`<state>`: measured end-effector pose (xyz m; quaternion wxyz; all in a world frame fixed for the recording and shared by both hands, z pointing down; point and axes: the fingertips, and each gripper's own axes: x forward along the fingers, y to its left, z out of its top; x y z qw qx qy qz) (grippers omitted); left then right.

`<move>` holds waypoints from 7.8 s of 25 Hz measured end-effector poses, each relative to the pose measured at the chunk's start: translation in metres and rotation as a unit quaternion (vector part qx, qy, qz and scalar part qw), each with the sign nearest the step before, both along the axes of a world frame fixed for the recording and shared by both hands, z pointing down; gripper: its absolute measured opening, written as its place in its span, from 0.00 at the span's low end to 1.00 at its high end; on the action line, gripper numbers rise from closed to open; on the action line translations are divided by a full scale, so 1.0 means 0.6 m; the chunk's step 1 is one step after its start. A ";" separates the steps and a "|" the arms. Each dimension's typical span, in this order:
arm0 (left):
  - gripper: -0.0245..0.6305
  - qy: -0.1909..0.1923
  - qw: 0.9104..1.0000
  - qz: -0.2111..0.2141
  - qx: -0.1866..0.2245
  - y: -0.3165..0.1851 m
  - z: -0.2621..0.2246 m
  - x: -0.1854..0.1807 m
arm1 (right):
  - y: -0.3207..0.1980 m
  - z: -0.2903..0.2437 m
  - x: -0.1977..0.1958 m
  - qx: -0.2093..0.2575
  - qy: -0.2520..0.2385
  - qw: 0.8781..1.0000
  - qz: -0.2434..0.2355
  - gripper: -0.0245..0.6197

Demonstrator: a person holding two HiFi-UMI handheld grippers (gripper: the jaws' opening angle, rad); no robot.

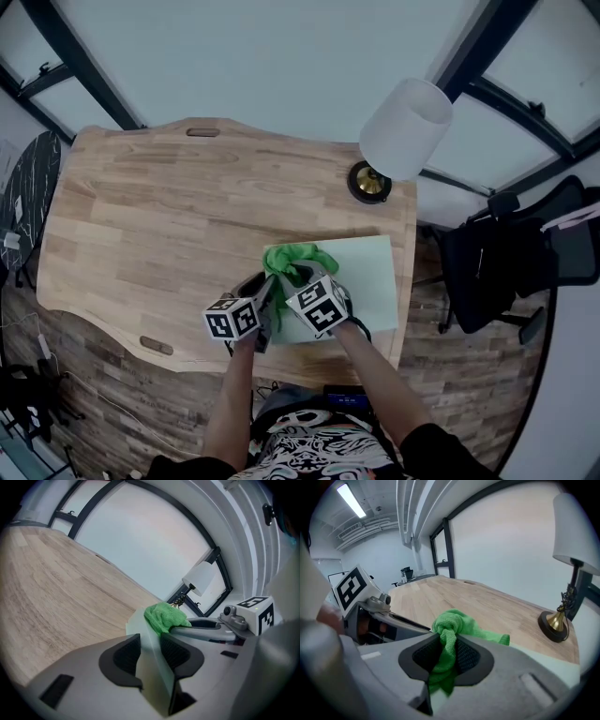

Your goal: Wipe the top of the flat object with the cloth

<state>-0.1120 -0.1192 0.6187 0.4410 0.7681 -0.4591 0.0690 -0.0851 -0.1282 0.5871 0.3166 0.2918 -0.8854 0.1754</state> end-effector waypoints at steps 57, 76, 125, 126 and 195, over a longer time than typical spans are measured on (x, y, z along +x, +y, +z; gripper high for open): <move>0.24 -0.045 0.998 -0.020 0.041 -0.006 -0.001 -0.010 | 0.212 0.009 -0.005 -0.098 0.009 0.994 -0.054 0.15; 0.24 -0.045 0.998 -0.022 0.043 -0.009 -0.001 -0.012 | 0.219 0.006 -0.011 -0.071 0.012 0.996 -0.050 0.15; 0.24 -0.075 0.996 -0.013 0.054 -0.004 -0.002 -0.001 | 0.141 0.021 0.215 -0.058 0.012 0.990 0.132 0.15; 0.24 -0.076 0.996 -0.012 0.054 -0.003 -0.002 -0.001 | 0.137 0.021 0.224 -0.059 0.012 0.989 0.138 0.15; 0.25 -0.047 0.997 0.001 0.057 0.002 -0.009 0.009 | -0.052 0.016 0.337 -0.047 0.000 0.969 0.243 0.15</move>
